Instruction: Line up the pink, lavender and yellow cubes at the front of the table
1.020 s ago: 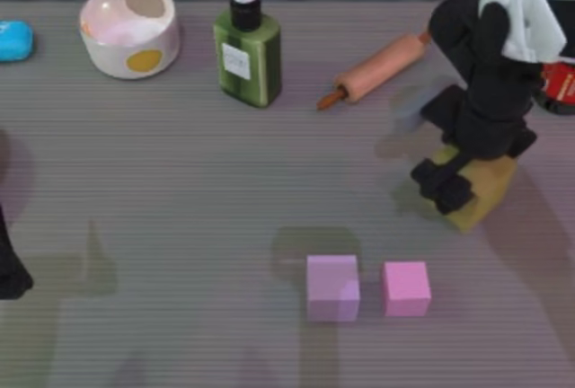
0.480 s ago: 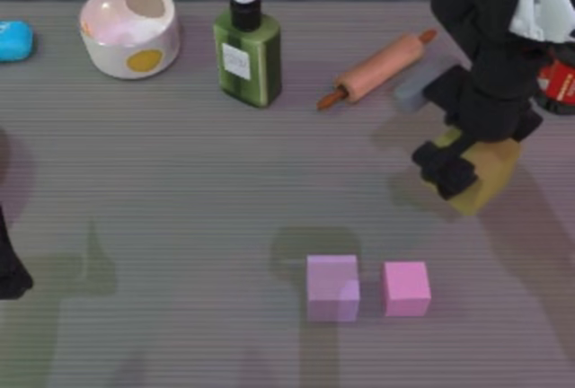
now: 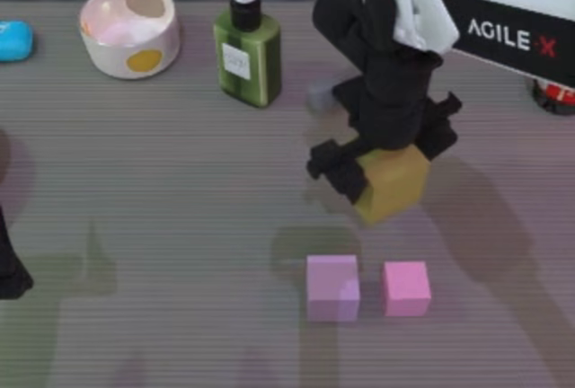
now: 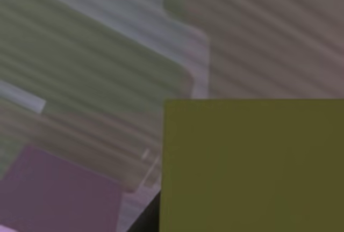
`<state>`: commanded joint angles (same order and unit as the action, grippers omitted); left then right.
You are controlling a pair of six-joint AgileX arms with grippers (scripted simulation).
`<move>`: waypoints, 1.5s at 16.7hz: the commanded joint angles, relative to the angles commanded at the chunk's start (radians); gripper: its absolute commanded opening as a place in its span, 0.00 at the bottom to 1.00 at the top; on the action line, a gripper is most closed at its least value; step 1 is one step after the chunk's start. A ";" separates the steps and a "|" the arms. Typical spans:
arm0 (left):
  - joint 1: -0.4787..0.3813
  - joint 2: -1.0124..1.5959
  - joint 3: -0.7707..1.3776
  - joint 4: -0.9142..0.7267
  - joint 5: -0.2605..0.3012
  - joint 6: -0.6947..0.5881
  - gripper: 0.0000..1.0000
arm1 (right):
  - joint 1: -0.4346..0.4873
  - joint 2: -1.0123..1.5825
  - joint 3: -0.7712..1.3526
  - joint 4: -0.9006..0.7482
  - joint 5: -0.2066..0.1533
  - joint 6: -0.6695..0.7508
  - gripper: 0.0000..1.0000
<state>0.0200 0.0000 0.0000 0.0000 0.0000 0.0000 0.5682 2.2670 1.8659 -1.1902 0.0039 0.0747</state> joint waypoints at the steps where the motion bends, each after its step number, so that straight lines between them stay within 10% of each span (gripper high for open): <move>1: 0.000 0.000 0.000 0.000 0.000 0.000 1.00 | 0.038 0.023 0.040 -0.022 0.000 0.089 0.00; 11: 0.000 0.000 0.000 0.000 0.000 0.000 1.00 | 0.370 0.182 0.376 -0.184 0.007 0.856 0.00; 25: 0.000 0.000 0.000 0.000 0.000 0.000 1.00 | 0.396 0.205 0.232 0.004 0.008 0.905 0.00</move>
<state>0.0200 0.0000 0.0000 0.0000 0.0000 0.0000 0.9646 2.4722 2.0978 -1.1860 0.0117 0.9800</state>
